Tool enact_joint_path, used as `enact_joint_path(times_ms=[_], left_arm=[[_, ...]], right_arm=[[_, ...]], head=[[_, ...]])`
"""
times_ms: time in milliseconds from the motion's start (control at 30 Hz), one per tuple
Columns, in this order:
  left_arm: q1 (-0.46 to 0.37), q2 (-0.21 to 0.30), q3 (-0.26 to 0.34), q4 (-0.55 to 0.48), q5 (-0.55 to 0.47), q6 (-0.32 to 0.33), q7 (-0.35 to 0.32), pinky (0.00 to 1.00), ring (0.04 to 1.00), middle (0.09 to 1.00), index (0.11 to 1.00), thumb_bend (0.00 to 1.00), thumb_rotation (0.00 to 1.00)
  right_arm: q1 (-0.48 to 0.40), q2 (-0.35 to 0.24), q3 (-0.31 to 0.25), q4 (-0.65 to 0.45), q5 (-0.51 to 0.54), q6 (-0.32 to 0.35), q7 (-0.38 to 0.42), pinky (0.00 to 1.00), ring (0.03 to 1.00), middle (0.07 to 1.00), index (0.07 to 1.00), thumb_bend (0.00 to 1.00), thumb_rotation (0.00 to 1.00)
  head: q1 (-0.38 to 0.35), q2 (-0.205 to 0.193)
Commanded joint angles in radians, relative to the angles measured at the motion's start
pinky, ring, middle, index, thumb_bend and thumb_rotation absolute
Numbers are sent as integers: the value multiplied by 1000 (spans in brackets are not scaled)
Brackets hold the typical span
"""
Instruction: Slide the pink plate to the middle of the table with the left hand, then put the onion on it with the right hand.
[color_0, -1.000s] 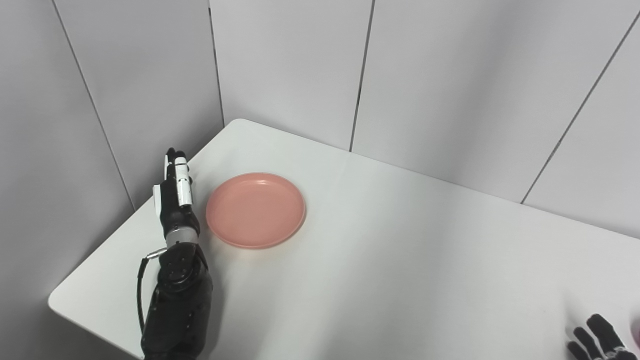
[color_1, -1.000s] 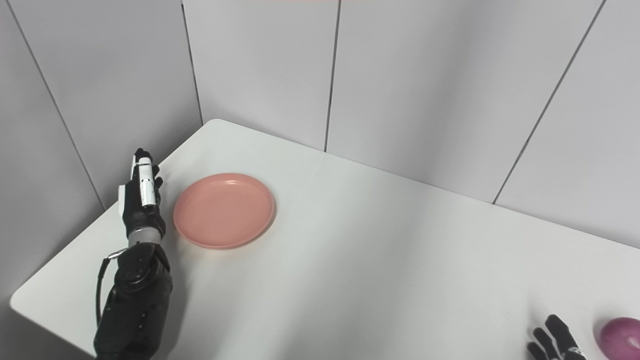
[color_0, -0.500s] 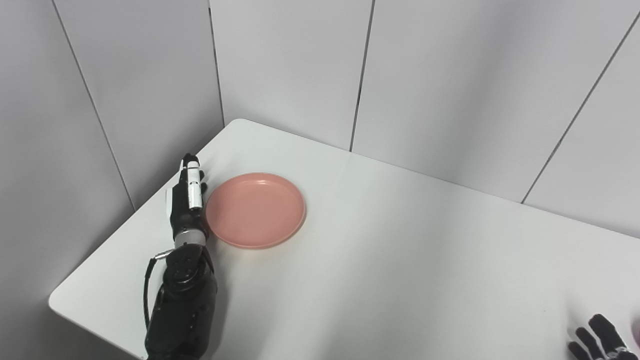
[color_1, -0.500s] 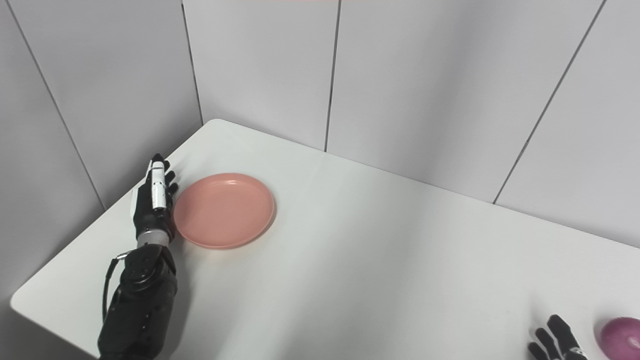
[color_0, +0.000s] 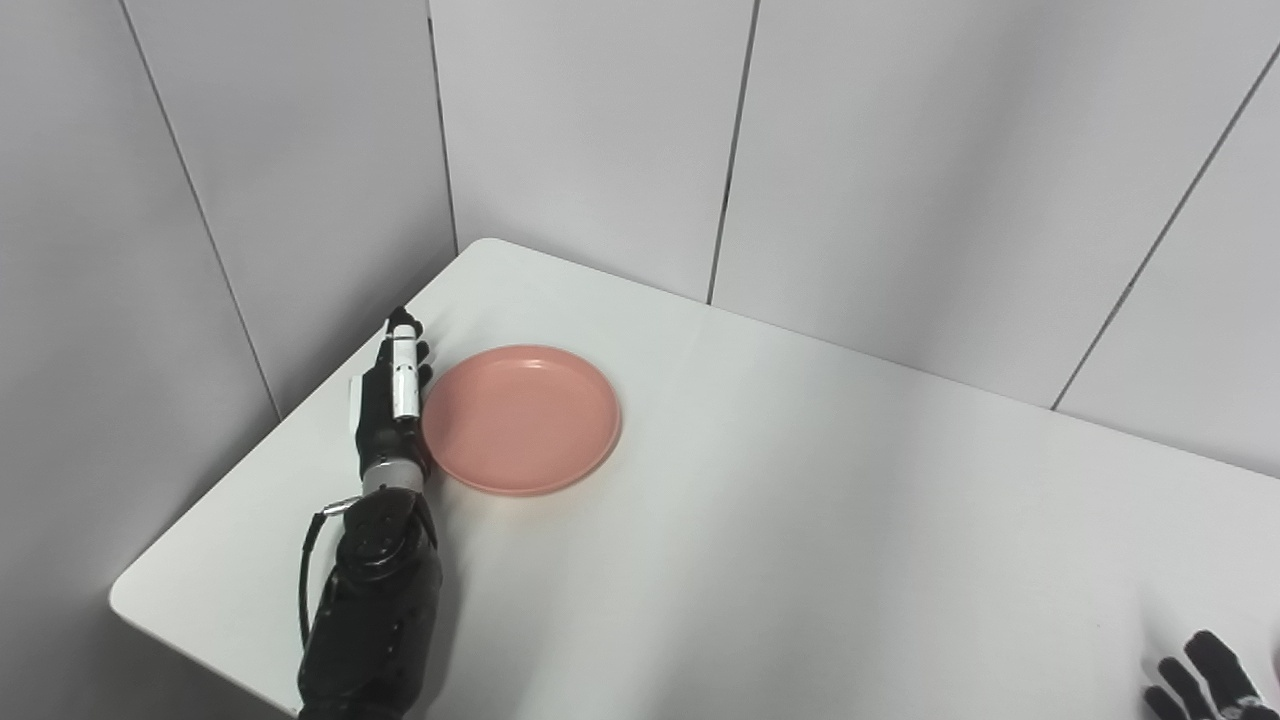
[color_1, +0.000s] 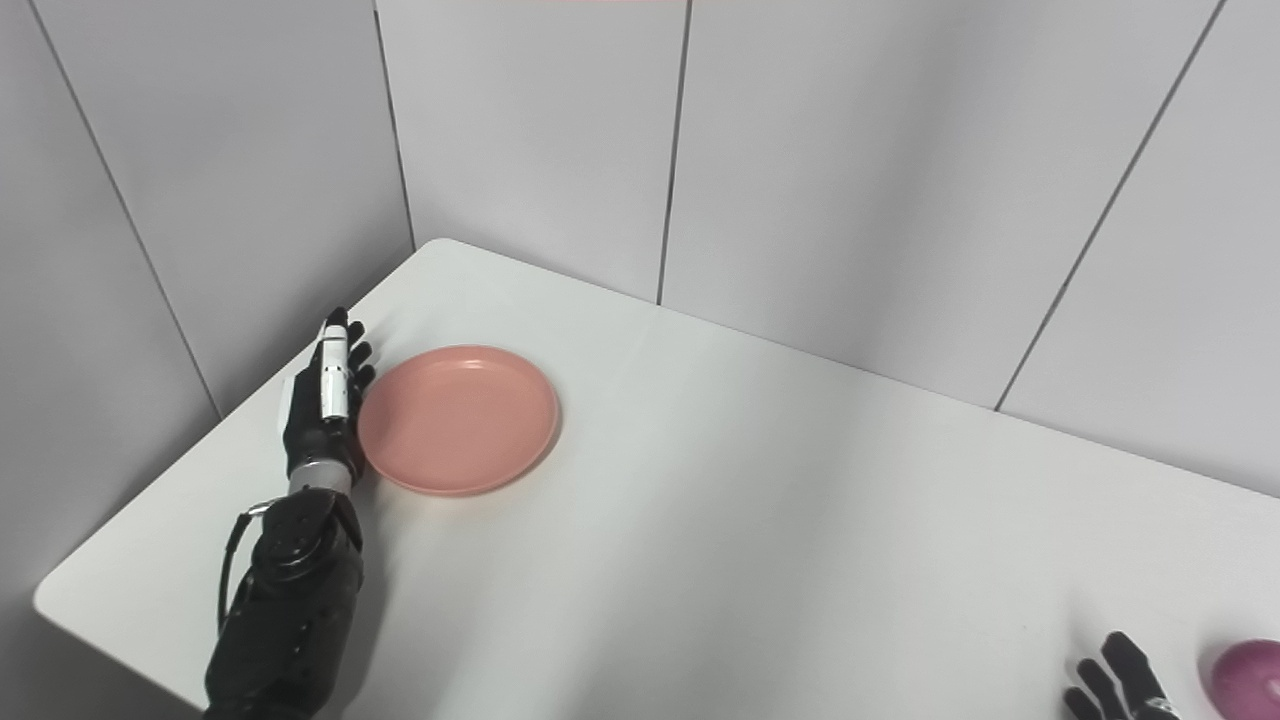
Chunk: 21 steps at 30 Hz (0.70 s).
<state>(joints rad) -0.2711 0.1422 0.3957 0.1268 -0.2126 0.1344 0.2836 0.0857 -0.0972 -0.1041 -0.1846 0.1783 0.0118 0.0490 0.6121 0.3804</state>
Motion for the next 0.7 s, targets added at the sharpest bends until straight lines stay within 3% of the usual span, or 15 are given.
enact_joint_path(times_ms=[0, 400, 667], left_arm=[[-40, 0, -22, 8, -12, 9, -30, 930, 940, 944, 916, 372, 1000], [-66, -6, -43, 61, -63, -4, -111, 943, 952, 964, 947, 366, 1000], [-101, -10, -84, 105, -56, -12, -127, 959, 963, 968, 949, 360, 1000]], right_arm=[[16, -7, -7, 13, 4, -19, 8, 862, 897, 913, 856, 835, 857], [17, -7, -6, 20, 6, -25, 11, 859, 889, 908, 855, 822, 849], [19, 0, -7, 15, 0, -27, 4, 814, 867, 886, 836, 814, 842]], head=[[1, 1], [-1, 3], [-8, 4]])
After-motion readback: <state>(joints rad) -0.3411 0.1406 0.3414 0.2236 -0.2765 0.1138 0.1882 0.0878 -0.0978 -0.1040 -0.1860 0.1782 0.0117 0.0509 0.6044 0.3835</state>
